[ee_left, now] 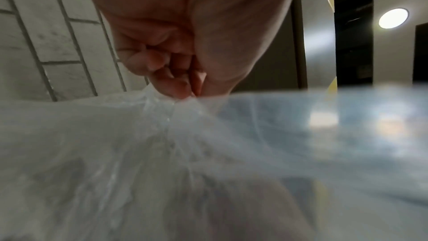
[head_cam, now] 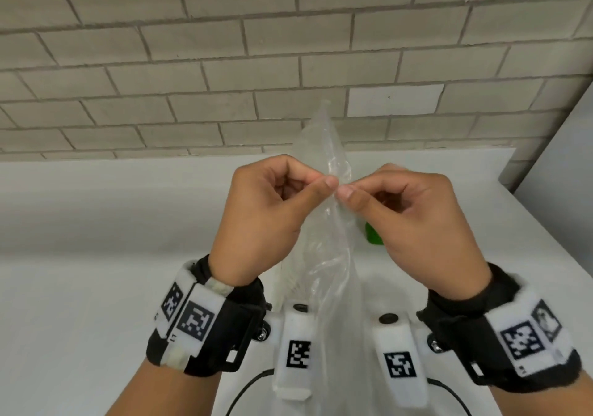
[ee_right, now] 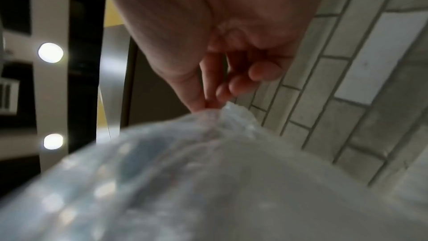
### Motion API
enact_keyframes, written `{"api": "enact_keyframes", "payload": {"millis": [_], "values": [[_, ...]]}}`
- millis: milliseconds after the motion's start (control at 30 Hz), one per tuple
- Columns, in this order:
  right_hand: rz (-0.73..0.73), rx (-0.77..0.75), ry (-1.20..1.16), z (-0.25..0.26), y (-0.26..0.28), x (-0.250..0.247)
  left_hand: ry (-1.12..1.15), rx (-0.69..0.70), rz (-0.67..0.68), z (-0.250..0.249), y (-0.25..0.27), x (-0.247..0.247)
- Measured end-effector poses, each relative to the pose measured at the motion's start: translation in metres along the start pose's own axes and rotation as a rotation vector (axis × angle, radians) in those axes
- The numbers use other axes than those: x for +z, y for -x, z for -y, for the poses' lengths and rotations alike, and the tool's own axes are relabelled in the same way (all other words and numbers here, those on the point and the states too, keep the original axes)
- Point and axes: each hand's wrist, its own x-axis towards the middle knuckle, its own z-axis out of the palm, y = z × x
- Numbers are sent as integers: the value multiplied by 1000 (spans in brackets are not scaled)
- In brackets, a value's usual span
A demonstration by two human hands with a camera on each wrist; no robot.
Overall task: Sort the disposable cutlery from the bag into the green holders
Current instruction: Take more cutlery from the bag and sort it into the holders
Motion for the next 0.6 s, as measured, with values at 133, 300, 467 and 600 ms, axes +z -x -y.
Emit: {"api": "enact_keyframes", "payload": {"millis": [133, 300, 467, 600], "values": [[106, 110, -49, 9, -1, -2, 91, -38, 31, 1, 1, 8], [95, 195, -55, 8, -4, -4, 195, -131, 85, 6, 6, 15], [118, 222, -55, 7, -2, -4, 298, -235, 86, 8, 8, 16], [136, 206, 43, 10, 2, -3, 251, -217, 89, 6, 13, 17]]}}
